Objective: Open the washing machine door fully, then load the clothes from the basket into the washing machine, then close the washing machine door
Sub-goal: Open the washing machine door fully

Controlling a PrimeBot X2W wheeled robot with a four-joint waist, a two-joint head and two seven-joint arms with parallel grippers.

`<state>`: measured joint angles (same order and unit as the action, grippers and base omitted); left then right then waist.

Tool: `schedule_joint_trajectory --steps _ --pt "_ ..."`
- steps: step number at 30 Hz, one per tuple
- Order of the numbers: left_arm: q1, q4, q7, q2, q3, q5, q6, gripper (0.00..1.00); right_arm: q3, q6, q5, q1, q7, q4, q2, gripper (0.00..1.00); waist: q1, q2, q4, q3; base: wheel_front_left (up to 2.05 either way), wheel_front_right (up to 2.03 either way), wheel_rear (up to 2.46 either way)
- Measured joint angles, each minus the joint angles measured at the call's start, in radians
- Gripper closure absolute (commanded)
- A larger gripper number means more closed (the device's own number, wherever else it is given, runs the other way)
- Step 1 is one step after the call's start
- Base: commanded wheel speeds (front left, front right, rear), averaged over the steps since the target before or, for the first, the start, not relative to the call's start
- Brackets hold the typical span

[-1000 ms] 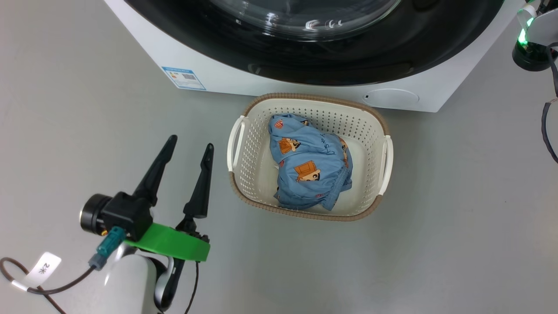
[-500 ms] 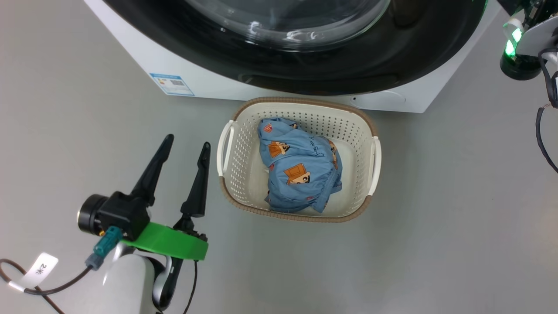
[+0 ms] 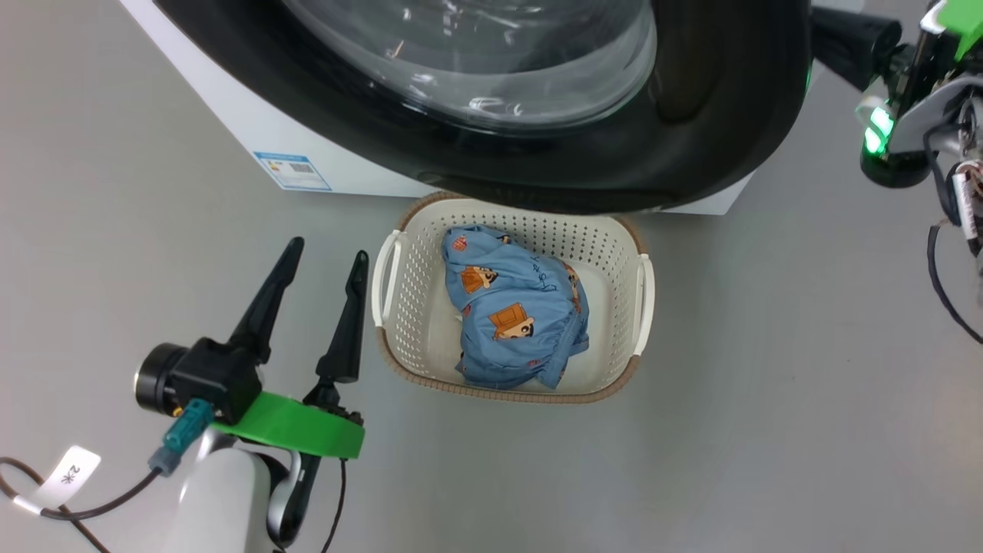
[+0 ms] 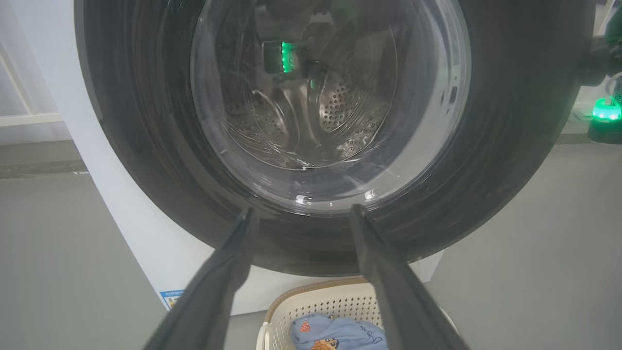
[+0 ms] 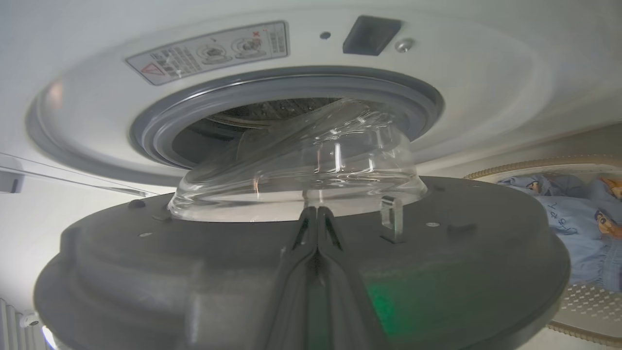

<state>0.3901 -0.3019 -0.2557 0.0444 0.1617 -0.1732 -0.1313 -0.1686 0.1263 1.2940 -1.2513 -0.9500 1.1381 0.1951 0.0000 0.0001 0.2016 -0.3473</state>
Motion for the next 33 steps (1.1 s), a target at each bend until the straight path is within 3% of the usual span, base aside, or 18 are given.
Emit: schedule_joint_trajectory --steps 33 --pt "-0.09 -0.037 0.0 0.018 -0.012 0.009 0.0 0.0 0.052 0.0 0.07 0.398 -0.274 -0.381 -0.127 1.0 -0.0001 0.0 -0.055 0.137 0.0 0.0 0.0"
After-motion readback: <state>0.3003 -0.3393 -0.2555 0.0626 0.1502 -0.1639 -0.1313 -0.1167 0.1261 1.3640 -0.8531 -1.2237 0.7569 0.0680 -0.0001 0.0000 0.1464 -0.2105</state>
